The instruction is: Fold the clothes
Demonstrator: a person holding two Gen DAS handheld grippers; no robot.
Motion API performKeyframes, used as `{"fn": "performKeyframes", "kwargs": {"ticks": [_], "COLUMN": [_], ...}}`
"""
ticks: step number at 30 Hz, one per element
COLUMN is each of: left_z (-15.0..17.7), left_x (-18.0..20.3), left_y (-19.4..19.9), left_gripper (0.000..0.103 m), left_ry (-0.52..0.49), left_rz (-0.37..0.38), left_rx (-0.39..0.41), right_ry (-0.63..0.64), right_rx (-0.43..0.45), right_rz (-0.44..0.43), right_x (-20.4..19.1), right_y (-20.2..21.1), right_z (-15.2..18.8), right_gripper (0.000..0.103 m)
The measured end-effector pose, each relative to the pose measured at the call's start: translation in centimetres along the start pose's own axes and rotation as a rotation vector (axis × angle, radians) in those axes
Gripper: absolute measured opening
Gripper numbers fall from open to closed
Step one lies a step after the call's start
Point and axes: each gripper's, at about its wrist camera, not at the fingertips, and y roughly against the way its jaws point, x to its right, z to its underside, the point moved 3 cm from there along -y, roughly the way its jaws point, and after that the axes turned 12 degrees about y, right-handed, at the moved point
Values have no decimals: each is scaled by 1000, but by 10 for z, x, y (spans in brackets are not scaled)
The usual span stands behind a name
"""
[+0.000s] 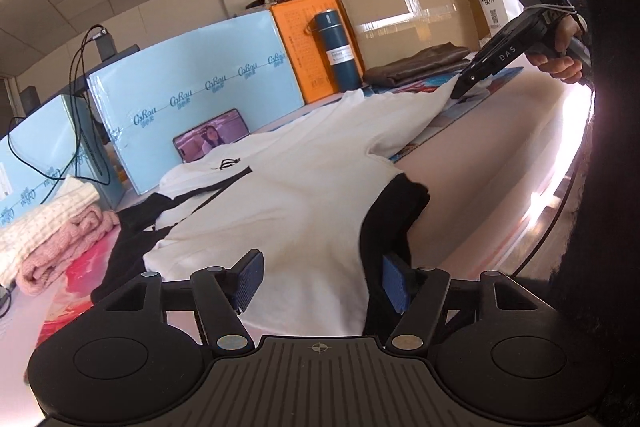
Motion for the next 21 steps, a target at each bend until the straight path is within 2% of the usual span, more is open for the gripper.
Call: {"fn": "performKeyframes", "kwargs": {"ticks": [3,6,10,14,16,18,21], "left_z": [3,11,22,39,50,58,58], "left_x": [-12,-17,-11,15,22,30,38], "left_y": [5,5,4,-5,-11,-14,-14], "left_gripper": [66,66,67,69,69,72,72], "left_ry": [-73,-239,-325,-432,-485,-531,-532], "left_rz": [-121,-233,-257,-176,-172,-186,-175], "left_rx": [-21,-96,-113,-84,-94,-50,27], "right_ry": [3,11,12,16,18,18,17], "right_rx": [0,-4,-6,-8,-11,-13,-13], "right_rz": [-4,-2,-1,0,-1,-2,1], "right_x": [-2,-6,-5,-5,-6,-6,-7], "right_y": [-5,-7,-7,-9,-10,-10,-9], "right_z": [0,1,0,-1,-1,0,0], "right_gripper": [15,15,15,15,16,16,18]}}
